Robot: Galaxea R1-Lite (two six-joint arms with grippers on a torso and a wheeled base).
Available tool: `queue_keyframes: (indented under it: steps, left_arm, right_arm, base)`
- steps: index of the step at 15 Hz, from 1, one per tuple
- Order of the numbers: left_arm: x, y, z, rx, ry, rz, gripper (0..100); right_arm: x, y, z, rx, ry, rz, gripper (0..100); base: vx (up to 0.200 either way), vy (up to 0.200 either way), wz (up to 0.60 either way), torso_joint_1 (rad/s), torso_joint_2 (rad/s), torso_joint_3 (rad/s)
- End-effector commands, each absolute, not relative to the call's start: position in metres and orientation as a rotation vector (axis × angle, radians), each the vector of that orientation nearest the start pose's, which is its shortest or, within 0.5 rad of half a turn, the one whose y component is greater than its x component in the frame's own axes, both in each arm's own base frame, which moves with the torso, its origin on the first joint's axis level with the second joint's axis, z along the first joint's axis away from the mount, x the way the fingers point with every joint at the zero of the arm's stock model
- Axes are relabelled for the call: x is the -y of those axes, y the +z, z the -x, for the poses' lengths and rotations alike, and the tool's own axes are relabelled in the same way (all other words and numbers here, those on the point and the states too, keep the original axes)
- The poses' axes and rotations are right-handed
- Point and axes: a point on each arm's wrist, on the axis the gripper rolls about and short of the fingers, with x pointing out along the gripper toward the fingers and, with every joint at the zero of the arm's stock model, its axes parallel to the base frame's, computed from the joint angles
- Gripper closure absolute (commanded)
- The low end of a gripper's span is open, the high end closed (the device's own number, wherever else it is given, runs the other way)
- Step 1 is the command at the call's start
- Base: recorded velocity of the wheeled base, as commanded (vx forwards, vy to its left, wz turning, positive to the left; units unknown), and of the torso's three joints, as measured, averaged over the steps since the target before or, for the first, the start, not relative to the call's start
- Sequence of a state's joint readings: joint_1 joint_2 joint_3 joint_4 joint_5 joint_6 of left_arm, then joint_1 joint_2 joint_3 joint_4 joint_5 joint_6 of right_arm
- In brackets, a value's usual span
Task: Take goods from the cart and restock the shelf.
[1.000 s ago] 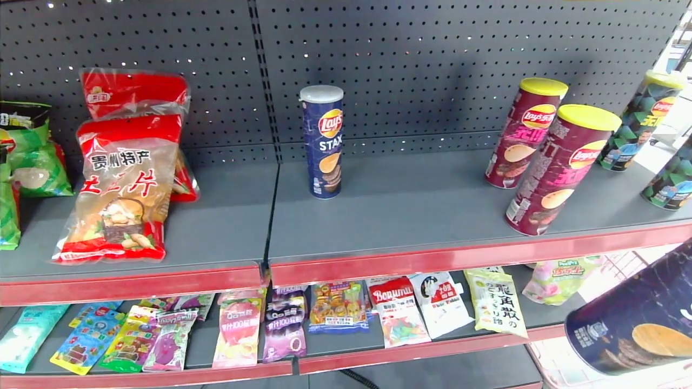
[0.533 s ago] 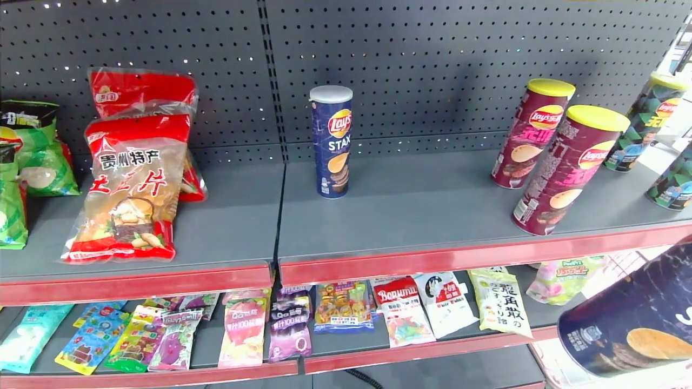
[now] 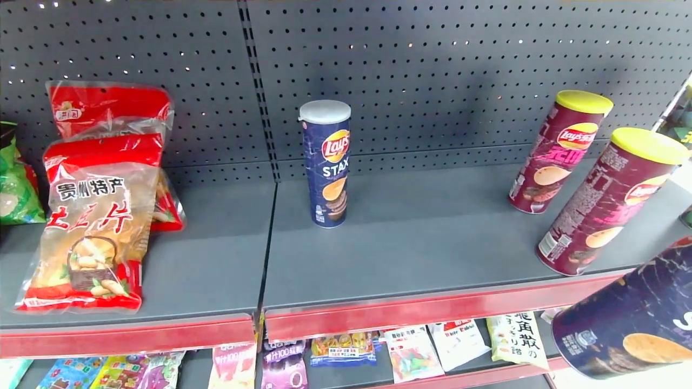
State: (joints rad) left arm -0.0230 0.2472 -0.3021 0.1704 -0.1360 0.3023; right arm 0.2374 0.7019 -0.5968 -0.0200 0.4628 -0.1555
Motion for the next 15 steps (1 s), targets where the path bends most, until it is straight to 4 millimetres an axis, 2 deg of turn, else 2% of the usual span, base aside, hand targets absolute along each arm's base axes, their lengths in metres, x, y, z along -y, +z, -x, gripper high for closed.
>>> queue_keyframes:
  steps: [1,4,6,7,9,11,12,14,15]
  left_arm:
    - [0.003,0.147,0.019,-0.089,-0.18,-0.295,0]
    - [0.003,0.15,0.015,-0.103,-0.224,-0.293,0]
    - [0.005,0.176,-0.005,-0.146,-0.273,-0.289,0]
    - [0.008,0.202,-0.029,-0.151,-0.362,-0.267,0]
    - [0.013,0.228,-0.074,-0.124,-0.495,-0.256,0]
    - [0.023,0.241,-0.113,-0.118,-0.588,-0.251,0]
    - [0.035,0.245,-0.132,-0.138,-0.696,-0.238,0]
    - [0.048,0.252,-0.156,-0.156,-0.807,-0.207,0]
    - [0.062,0.255,-0.18,-0.178,-0.874,-0.203,0]
  right_arm:
    - [-0.023,0.241,-0.049,-0.033,0.72,0.143,100]
    - [-0.025,0.241,-0.048,-0.026,0.763,0.158,100]
    - [-0.027,0.242,-0.051,-0.034,0.781,0.161,100]
    - [-0.028,0.243,-0.053,-0.036,0.789,0.163,100]
    - [-0.03,0.242,-0.058,-0.058,0.792,0.162,100]
    - [-0.031,0.241,-0.063,-0.077,0.792,0.162,100]
    - [-0.032,0.239,-0.064,-0.086,0.793,0.16,100]
    - [-0.032,0.238,-0.065,-0.092,0.792,0.16,100]
    - [-0.032,0.239,-0.065,-0.092,0.79,0.16,100]
  base:
    - [0.0,0.0,0.0,0.0,0.0,0.0]
    - [0.0,0.0,0.0,0.0,0.0,0.0]
    - [0.0,0.0,0.0,0.0,0.0,0.0]
    - [0.0,0.0,0.0,0.0,0.0,0.0]
    - [0.0,0.0,0.0,0.0,0.0,0.0]
    - [0.0,0.0,0.0,0.0,0.0,0.0]
    - [0.0,0.0,0.0,0.0,0.0,0.0]
    - [0.0,0.0,0.0,0.0,0.0,0.0]
    - [0.0,0.0,0.0,0.0,0.0,0.0]
